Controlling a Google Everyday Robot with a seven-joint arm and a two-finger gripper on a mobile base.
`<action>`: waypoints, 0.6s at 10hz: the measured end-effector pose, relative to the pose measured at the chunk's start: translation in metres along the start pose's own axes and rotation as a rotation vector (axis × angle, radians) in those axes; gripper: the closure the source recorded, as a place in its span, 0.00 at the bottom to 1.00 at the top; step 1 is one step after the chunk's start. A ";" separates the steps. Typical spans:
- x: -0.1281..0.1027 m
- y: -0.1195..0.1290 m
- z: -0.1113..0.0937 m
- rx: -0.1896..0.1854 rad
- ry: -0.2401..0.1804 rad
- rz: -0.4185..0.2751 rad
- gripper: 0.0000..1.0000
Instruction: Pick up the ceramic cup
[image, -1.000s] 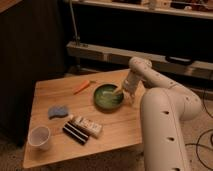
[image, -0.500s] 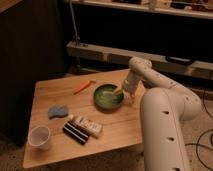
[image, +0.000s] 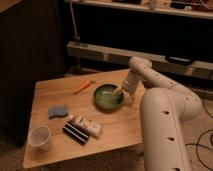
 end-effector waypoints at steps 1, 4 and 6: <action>0.000 0.000 0.000 0.000 0.000 0.000 0.20; 0.000 0.001 0.000 0.004 0.001 -0.003 0.20; 0.009 0.014 -0.008 0.020 -0.019 -0.060 0.20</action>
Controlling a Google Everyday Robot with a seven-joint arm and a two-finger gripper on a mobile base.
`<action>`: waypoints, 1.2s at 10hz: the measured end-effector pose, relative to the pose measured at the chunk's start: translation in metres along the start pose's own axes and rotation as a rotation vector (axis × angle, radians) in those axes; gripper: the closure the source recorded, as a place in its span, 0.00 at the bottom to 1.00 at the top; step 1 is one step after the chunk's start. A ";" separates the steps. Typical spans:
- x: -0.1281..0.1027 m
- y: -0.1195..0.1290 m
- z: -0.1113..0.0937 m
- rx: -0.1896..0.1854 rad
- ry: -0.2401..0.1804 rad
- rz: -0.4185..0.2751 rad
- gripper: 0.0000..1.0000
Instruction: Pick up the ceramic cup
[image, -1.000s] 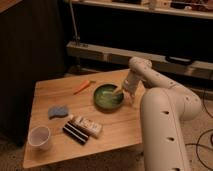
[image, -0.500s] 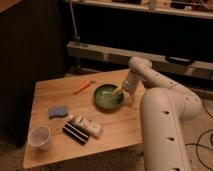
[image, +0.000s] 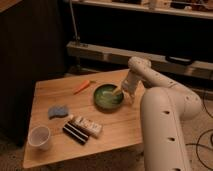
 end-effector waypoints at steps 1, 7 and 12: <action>0.008 0.016 -0.010 0.011 -0.015 -0.043 0.20; 0.121 0.121 -0.049 0.027 -0.170 -0.343 0.20; 0.169 0.230 -0.023 -0.029 -0.233 -0.578 0.20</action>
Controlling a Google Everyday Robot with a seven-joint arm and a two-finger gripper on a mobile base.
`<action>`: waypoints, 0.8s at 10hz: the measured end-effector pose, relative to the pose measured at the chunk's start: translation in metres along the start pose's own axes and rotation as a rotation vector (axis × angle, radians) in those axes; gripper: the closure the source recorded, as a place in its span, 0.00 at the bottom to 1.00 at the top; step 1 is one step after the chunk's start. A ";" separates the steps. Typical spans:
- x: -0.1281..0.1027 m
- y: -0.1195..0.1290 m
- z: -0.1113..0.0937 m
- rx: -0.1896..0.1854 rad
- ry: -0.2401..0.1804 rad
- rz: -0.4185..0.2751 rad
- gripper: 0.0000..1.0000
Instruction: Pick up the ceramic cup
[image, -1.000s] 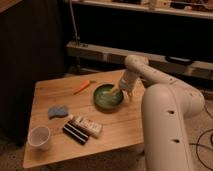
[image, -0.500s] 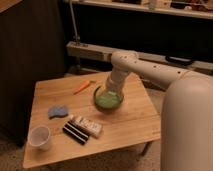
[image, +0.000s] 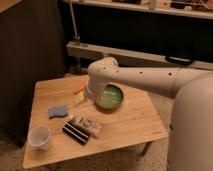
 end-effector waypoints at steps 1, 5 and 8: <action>-0.007 0.027 0.007 -0.021 0.008 -0.051 0.20; 0.014 0.087 0.022 -0.040 0.108 -0.213 0.20; 0.036 0.104 0.029 -0.010 0.206 -0.319 0.20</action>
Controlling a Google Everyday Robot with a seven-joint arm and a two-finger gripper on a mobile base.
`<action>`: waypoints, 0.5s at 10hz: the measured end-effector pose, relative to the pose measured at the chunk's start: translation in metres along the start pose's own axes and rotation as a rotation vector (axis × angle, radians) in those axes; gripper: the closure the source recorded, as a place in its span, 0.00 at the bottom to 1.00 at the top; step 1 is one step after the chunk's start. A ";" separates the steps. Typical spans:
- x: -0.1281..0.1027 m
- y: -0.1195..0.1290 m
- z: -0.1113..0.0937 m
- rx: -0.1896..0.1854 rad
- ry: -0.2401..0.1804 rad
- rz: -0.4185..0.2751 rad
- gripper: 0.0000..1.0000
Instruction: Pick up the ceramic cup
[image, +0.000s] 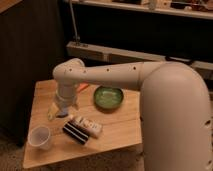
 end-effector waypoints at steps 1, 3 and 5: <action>0.002 0.002 0.005 0.006 0.028 -0.014 0.20; 0.002 0.011 0.012 0.005 0.060 -0.039 0.20; 0.001 0.017 0.018 0.000 0.081 -0.053 0.20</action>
